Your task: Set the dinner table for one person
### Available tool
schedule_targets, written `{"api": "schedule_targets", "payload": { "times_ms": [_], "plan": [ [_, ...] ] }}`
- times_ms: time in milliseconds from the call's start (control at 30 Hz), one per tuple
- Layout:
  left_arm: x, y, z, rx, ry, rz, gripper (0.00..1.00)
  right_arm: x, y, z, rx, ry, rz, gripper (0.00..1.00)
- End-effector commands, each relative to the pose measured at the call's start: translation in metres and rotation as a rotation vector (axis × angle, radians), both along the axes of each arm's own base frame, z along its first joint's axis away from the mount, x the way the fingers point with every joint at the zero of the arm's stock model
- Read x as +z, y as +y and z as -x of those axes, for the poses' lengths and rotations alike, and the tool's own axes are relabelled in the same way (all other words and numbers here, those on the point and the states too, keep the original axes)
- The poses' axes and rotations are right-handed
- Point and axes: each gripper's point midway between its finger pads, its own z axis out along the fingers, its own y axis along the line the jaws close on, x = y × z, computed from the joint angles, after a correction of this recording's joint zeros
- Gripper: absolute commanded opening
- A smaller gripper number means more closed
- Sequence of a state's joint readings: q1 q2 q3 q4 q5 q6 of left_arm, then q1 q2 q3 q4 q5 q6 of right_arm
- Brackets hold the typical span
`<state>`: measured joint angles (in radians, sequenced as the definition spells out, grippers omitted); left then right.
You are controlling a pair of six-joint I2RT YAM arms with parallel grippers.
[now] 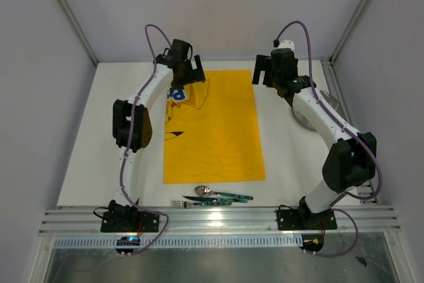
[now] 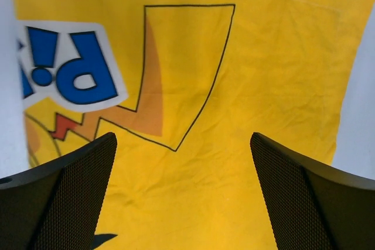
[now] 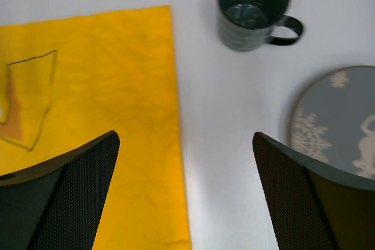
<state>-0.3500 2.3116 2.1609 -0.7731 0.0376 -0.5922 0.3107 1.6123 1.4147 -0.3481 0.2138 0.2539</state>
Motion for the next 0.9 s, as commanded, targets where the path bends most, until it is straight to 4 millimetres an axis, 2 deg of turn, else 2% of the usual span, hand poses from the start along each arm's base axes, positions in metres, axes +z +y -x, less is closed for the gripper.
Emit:
{"api": "schedule_targets", "payload": {
  "times_ms": [0, 33, 67, 100, 133, 167, 200, 233, 267, 300, 333, 400, 433, 500, 533, 567, 600, 633, 667, 700, 733, 767, 800, 833, 867],
  "plan": [
    [0.041, 0.036, 0.007, 0.080, -0.075, -0.141, 0.99, -0.008, -0.072, 0.018, -0.265, 0.069, 0.276, 1.00],
    [0.041, 0.041, 0.011, 0.102, -0.063, -0.157, 0.99, -0.006, -0.074, 0.018, -0.285, 0.050, 0.254, 0.99],
    [0.038, 0.048, 0.018, 0.117, -0.035, -0.190, 0.99, -0.015, -0.079, 0.022, -0.318, 0.061, 0.196, 0.99],
    [0.042, 0.058, 0.020, 0.160, -0.038, -0.223, 0.99, -0.009, -0.084, 0.025, -0.348, 0.036, 0.163, 0.99],
    [0.037, 0.063, 0.028, 0.172, -0.009, -0.238, 0.99, -0.010, -0.090, 0.027, -0.379, 0.029, 0.139, 0.99],
    [0.035, 0.067, 0.032, 0.181, 0.003, -0.239, 0.99, -0.018, -0.104, 0.030, -0.430, 0.033, 0.104, 0.99],
    [0.033, 0.070, 0.035, 0.198, 0.012, -0.226, 0.99, -0.023, -0.096, 0.029, -0.360, 0.054, 0.045, 0.99],
    [0.028, 0.074, 0.046, 0.226, 0.050, -0.172, 0.99, -0.020, -0.093, 0.027, -0.306, 0.042, -0.011, 0.99],
    [0.026, 0.076, 0.050, 0.235, 0.060, -0.134, 0.99, -0.028, -0.102, 0.028, -0.328, 0.058, -0.089, 1.00],
    [0.029, 0.082, 0.041, 0.260, 0.026, -0.071, 0.99, -0.029, -0.105, 0.027, -0.354, 0.054, -0.126, 0.99],
    [0.026, 0.085, 0.053, 0.271, 0.041, -0.032, 0.99, -0.035, -0.111, 0.029, -0.395, 0.072, -0.133, 0.99],
    [0.031, 0.092, 0.052, 0.312, 0.019, -0.002, 0.99, -0.040, -0.126, 0.026, -0.437, 0.118, -0.189, 0.99],
    [0.035, 0.092, 0.054, 0.308, 0.018, 0.002, 0.99, -0.056, -0.117, 0.030, -0.400, 0.199, -0.231, 0.99],
    [0.036, 0.093, 0.054, 0.292, 0.014, -0.011, 0.99, -0.064, -0.127, 0.035, -0.421, 0.222, -0.260, 1.00],
    [0.038, 0.094, 0.056, 0.289, 0.023, -0.019, 0.99, -0.061, -0.131, 0.031, -0.410, 0.183, -0.314, 0.99],
    [0.038, 0.093, 0.057, 0.282, 0.029, -0.021, 0.99, -0.074, -0.132, 0.045, -0.416, 0.192, -0.351, 0.99],
    [0.038, 0.094, 0.058, 0.270, 0.028, -0.030, 0.99, -0.078, -0.130, 0.050, -0.397, 0.192, -0.424, 0.99],
    [0.038, 0.094, 0.059, 0.267, 0.030, -0.031, 0.99, -0.072, -0.138, 0.047, -0.401, 0.149, -0.549, 0.99],
    [0.039, 0.094, 0.060, 0.263, 0.030, -0.032, 0.99, -0.091, -0.141, 0.063, -0.432, 0.174, -0.593, 0.99],
    [0.041, 0.094, 0.060, 0.260, 0.023, -0.032, 0.99, -0.097, -0.146, 0.069, -0.453, 0.168, -0.631, 0.99],
    [0.042, 0.095, 0.060, 0.259, 0.021, -0.034, 0.99, -0.090, -0.157, 0.066, -0.467, 0.100, -0.697, 1.00],
    [0.042, 0.095, 0.061, 0.256, 0.028, -0.035, 0.99, -0.105, -0.158, 0.081, -0.497, 0.115, -0.723, 0.99],
    [0.042, 0.094, 0.062, 0.245, 0.031, -0.034, 0.99, -0.109, -0.162, 0.086, -0.521, 0.112, -0.739, 0.99],
    [0.045, 0.092, 0.062, 0.238, 0.029, -0.028, 0.99, -0.122, -0.169, 0.098, -0.576, 0.127, -0.755, 0.99],
    [0.045, 0.091, 0.062, 0.231, 0.030, -0.024, 0.99, -0.124, -0.173, 0.103, -0.598, 0.122, -0.757, 0.99]
  ]
}}
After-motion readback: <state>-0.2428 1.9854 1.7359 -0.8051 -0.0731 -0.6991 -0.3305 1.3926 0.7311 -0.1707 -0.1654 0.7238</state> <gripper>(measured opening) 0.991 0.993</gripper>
